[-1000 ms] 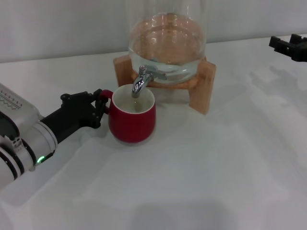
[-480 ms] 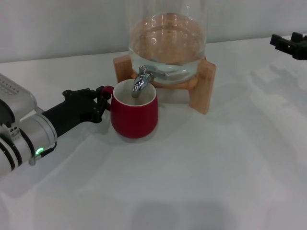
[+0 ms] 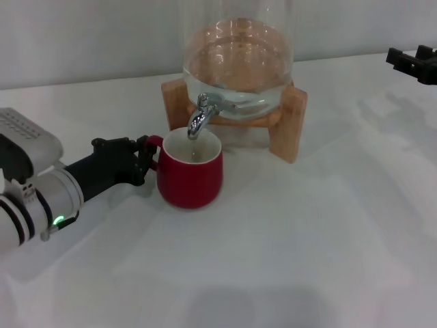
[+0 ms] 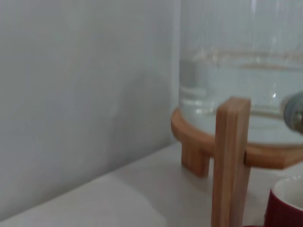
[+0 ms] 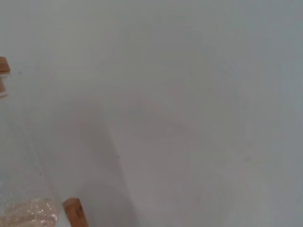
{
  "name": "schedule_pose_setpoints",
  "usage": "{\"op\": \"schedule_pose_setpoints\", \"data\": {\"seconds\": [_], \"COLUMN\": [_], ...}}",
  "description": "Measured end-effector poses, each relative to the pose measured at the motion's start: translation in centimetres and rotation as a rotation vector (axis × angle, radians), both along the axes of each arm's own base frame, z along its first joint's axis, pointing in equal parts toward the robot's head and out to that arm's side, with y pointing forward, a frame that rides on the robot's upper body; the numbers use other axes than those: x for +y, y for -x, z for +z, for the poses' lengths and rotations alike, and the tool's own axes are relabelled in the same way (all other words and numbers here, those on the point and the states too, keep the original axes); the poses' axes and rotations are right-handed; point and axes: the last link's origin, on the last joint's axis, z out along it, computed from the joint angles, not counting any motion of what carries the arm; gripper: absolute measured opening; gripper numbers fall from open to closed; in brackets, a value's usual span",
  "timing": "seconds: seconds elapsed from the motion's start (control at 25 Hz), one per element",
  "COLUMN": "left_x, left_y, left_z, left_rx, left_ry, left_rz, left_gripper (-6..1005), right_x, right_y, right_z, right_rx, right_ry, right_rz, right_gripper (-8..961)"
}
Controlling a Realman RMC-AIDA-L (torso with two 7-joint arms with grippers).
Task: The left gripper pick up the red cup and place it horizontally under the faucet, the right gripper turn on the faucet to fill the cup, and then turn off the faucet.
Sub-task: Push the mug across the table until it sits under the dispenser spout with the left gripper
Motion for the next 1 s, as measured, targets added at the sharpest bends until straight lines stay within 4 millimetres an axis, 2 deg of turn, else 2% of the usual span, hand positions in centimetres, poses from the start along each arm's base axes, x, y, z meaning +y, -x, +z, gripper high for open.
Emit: {"op": "schedule_pose_setpoints", "data": {"seconds": [0.4, 1.0], "left_x": [0.15, 0.23], "left_y": [-0.06, 0.11], "left_z": [-0.81, -0.50], "left_rx": [0.060, 0.048], "left_ry": [0.020, -0.006], "left_rz": [0.003, 0.008], "left_gripper": [119, 117], "right_x": [0.34, 0.26], "right_y": [-0.04, -0.08], "right_z": [-0.39, -0.27], "right_rx": [0.003, 0.006], "right_ry": [0.008, 0.004], "right_rz": [-0.003, 0.000], "right_gripper": [735, 735]}}
